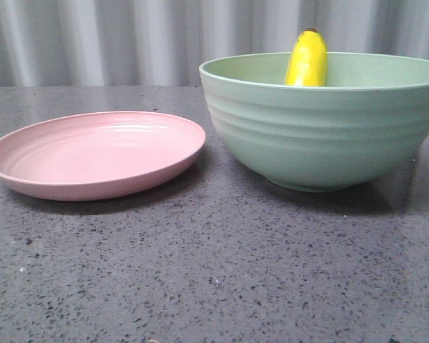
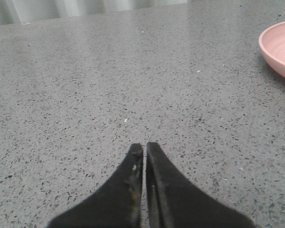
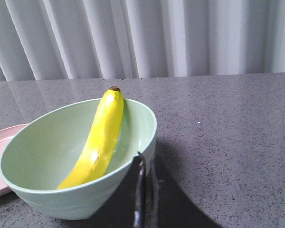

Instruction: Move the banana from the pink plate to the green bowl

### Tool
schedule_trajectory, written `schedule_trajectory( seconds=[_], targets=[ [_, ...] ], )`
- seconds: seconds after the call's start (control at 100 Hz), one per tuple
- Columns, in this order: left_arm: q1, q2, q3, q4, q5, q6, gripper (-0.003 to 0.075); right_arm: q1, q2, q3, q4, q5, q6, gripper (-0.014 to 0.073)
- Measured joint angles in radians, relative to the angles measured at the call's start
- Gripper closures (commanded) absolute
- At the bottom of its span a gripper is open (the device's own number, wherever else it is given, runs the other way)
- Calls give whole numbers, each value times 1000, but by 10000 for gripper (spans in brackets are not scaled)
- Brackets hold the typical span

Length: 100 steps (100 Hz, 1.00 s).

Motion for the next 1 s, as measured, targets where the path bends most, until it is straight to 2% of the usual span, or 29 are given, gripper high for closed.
schedule_trajectory(
  seconds=[0.38,0.55,0.73,0.77,0.94,1.0],
  targets=[
    [0,0,0,0,2,-1,741,-9,-55,40,-25,-23,0,656],
    [0,0,0,0,3,-1,741,-106,-164,176,-96,-133,0,656],
    [0,0,0,0,5,-1,741,-227,-177,347,-111,-217,0,656],
    [0,0,0,0,5,-1,741,-245,-177,375,-111,-212,0,656],
    [0,0,0,0,5,-1,741,-276,-177,378,-105,-35,0,656],
    [0,0,0,0,5,-1,741,-278,-177,378,-105,-26,0,656]
  ],
)
